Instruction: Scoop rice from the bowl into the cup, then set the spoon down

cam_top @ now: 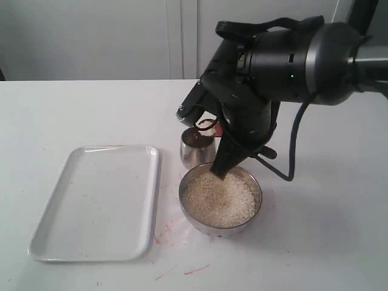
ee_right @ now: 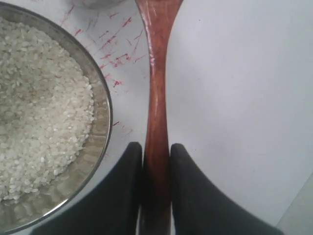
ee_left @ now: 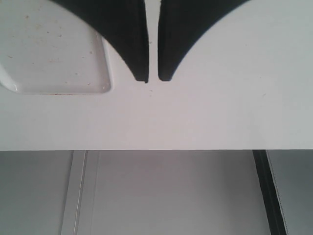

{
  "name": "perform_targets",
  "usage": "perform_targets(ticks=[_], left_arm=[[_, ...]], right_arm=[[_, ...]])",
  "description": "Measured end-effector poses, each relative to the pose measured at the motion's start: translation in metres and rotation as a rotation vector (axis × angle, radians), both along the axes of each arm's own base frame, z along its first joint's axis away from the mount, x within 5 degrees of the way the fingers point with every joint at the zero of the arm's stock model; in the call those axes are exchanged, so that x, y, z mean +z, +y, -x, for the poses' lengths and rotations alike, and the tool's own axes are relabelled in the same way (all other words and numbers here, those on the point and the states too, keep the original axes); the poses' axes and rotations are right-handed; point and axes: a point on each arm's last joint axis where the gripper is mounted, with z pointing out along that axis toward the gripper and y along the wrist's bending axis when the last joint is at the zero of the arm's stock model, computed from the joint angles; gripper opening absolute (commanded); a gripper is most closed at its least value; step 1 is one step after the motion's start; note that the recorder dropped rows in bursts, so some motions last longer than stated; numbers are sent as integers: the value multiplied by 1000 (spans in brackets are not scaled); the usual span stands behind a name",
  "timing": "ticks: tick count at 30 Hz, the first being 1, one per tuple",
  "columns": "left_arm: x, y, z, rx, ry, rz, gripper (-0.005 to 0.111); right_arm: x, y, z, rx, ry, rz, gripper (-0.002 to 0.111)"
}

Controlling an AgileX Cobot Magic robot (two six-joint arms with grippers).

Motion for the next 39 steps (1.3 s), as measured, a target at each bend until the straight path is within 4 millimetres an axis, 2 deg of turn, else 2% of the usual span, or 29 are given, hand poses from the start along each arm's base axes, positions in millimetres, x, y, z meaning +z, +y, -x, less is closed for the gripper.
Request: perform_targets(ticks=[7,12,18,39], left_arm=[[0,0,0,0,0,0,14],[0,0,0,0,0,0,14],[0,0,0,0,0,0,14],[0,0,0,0,0,0,14]], right_arm=[[3,5,-1,18,-34,16,0],[-4,5,-2,10,-11,47,0],[-7,16,2,53,-43,137,0],[-6,18,7,59,-51,250,0]])
